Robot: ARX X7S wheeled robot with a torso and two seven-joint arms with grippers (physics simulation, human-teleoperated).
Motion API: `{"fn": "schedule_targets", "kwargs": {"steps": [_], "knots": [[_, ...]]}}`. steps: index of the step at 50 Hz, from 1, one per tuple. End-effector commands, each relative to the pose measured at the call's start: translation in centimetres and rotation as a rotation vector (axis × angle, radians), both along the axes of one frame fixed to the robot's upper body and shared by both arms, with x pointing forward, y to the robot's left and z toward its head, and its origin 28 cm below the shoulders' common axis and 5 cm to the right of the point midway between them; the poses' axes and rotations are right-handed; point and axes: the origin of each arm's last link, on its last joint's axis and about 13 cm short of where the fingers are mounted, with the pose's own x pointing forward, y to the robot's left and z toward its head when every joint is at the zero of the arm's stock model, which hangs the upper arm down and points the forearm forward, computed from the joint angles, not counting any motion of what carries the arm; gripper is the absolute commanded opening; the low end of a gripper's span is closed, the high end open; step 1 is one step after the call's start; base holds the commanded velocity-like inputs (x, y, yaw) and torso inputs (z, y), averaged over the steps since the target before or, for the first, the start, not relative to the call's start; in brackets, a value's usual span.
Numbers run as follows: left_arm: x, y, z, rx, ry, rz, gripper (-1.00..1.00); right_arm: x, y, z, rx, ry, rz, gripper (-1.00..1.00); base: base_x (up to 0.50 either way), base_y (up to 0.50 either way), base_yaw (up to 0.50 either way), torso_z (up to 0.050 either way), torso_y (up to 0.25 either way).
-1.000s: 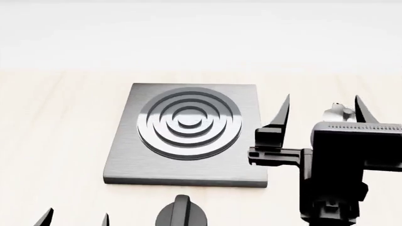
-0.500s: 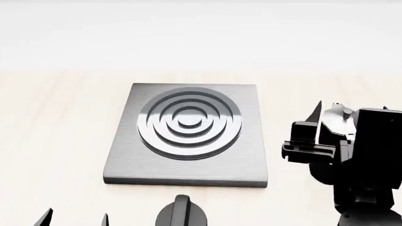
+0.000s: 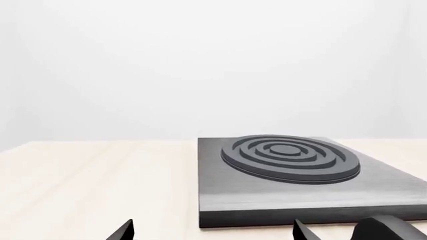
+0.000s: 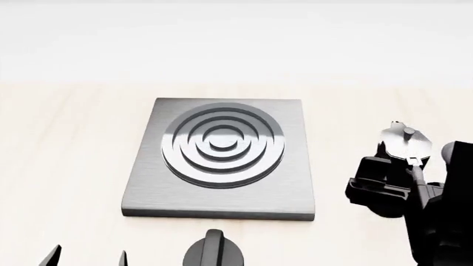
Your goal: Put the moka pot on the stove.
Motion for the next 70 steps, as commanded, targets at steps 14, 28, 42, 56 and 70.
{"fn": "schedule_targets", "kwargs": {"steps": [14, 28, 42, 56, 70], "knots": [[0.0, 0.0, 0.0, 0.002, -0.002, 0.005, 1.00, 0.4, -0.7, -2.6, 0.043, 0.091, -0.003, 1.00, 0.00, 0.00, 0.00, 0.000, 0.000], [0.0, 0.0, 0.0, 0.004, 0.001, 0.007, 1.00, 0.8, -1.4, -3.1, 0.063, 0.101, -0.015, 1.00, 0.00, 0.00, 0.00, 0.000, 0.000], [0.0, 0.0, 0.0, 0.006, 0.001, 0.008, 1.00, 2.1, -2.5, -4.2, 0.112, 0.122, -0.029, 1.00, 0.00, 0.00, 0.00, 0.000, 0.000], [0.0, 0.0, 0.0, 0.006, 0.002, 0.009, 1.00, 2.7, -3.1, -5.1, 0.102, 0.166, -0.056, 1.00, 0.00, 0.00, 0.00, 0.000, 0.000], [0.0, 0.0, 0.0, 0.007, 0.003, 0.007, 1.00, 3.5, -2.9, -5.1, 0.065, 0.194, -0.041, 1.00, 0.00, 0.00, 0.00, 0.000, 0.000]]}}
